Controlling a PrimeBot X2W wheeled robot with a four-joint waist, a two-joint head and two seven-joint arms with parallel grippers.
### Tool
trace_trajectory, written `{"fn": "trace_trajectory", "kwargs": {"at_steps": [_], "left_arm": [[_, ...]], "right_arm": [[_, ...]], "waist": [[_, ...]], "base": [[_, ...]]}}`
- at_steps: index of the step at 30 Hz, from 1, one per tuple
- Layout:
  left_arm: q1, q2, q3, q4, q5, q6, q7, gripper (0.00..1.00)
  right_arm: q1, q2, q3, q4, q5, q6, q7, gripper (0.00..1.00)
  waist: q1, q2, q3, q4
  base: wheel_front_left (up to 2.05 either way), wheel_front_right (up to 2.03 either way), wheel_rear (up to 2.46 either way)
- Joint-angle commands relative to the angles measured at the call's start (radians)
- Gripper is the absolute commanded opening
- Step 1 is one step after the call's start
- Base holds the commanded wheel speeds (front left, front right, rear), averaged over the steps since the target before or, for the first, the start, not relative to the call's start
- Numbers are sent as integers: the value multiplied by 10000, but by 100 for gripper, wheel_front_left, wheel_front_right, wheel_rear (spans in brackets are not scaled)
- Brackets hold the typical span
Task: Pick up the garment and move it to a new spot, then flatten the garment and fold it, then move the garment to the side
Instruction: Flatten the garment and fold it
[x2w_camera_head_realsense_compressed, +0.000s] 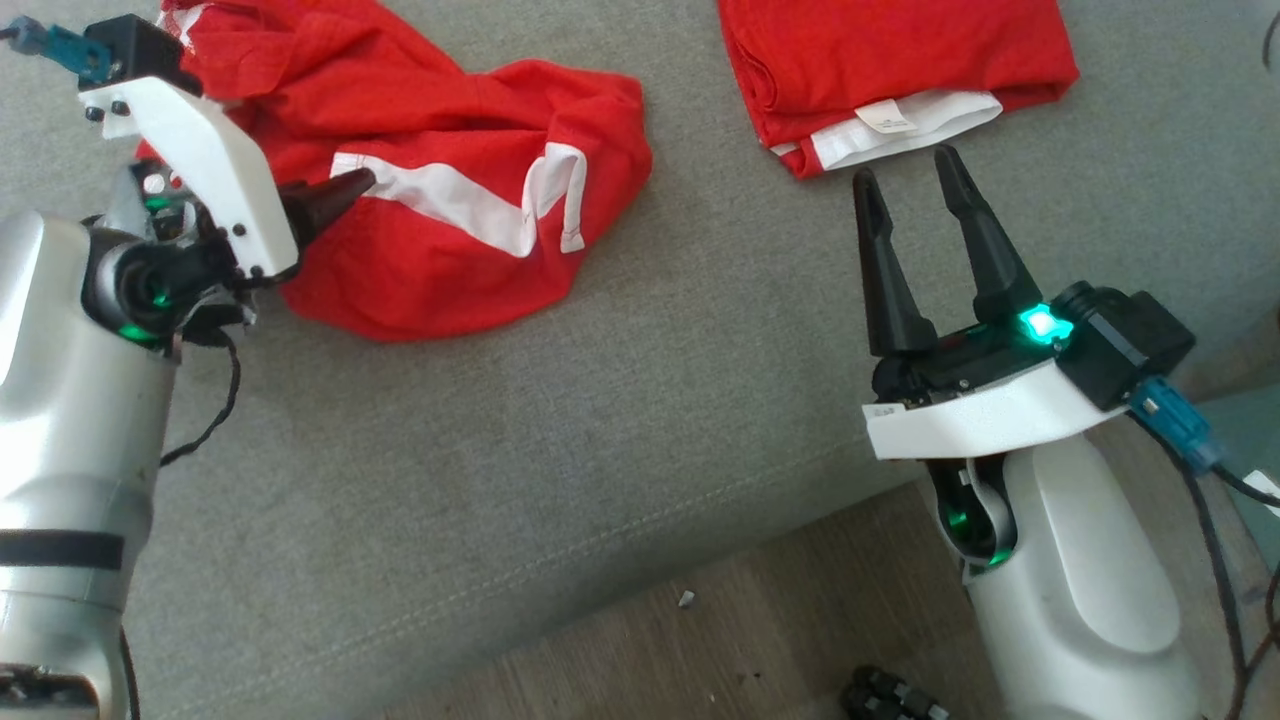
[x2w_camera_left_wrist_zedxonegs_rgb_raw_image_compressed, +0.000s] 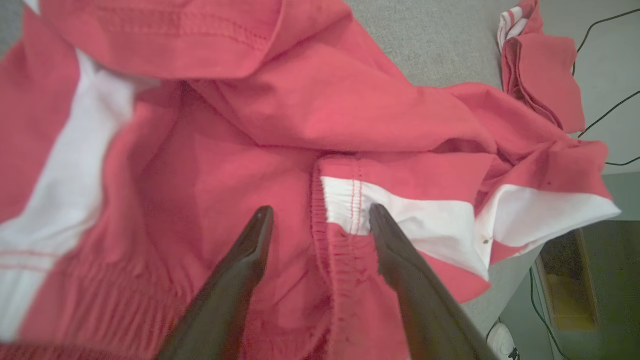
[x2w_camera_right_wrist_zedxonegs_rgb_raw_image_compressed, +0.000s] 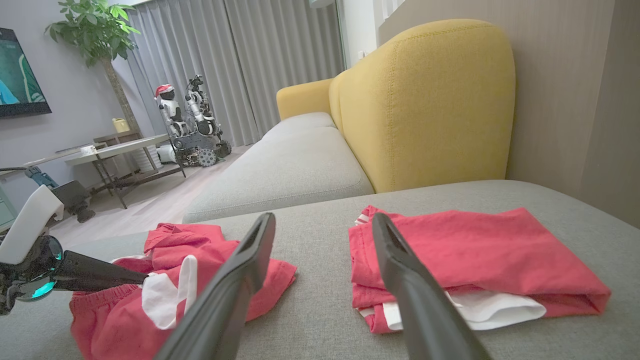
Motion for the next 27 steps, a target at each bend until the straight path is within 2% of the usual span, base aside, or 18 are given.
{"fn": "trace_trajectory", "kwargs": {"at_steps": [1, 12, 13, 14, 15, 20, 27], "left_arm": [[-463, 370, 306, -396, -45, 38, 39, 100], [-702, 372, 149, -204, 139, 86, -94, 100], [-719, 364, 133, -168, 143, 85, -94, 78], [-736, 357, 121, -134, 144, 83, -95, 24], [-757, 350, 122, -121, 148, 67, -147, 0], [-845, 311, 143, -68, 166, -75, -556, 0], [-690, 160, 154, -249, -85, -347, -857, 0]], "right_arm": [[-251, 76, 164, -363, 64, 63, -81, 100], [-313, 76, 190, -404, 134, 63, -81, 100], [-319, 76, 190, -402, 143, 63, -81, 100], [-323, 76, 190, -401, 152, 63, -81, 100], [-322, 76, 188, -408, 155, 63, -81, 100], [-277, 76, 163, -355, 108, 63, -81, 100], [-390, 76, 719, 352, -236, 63, -32, 100]], "waist": [[0, 0, 27, -8], [0, 0, 123, -122], [0, 0, 120, -131], [0, 0, 119, -139], [0, 0, 118, -139], [0, 0, 21, -27], [0, 0, -361, 558]], "base": [[0, 0, 0], [0, 0, 0], [0, 0, 0], [0, 0, 0], [0, 0, 0], [0, 0, 0], [0, 0, 0]]}}
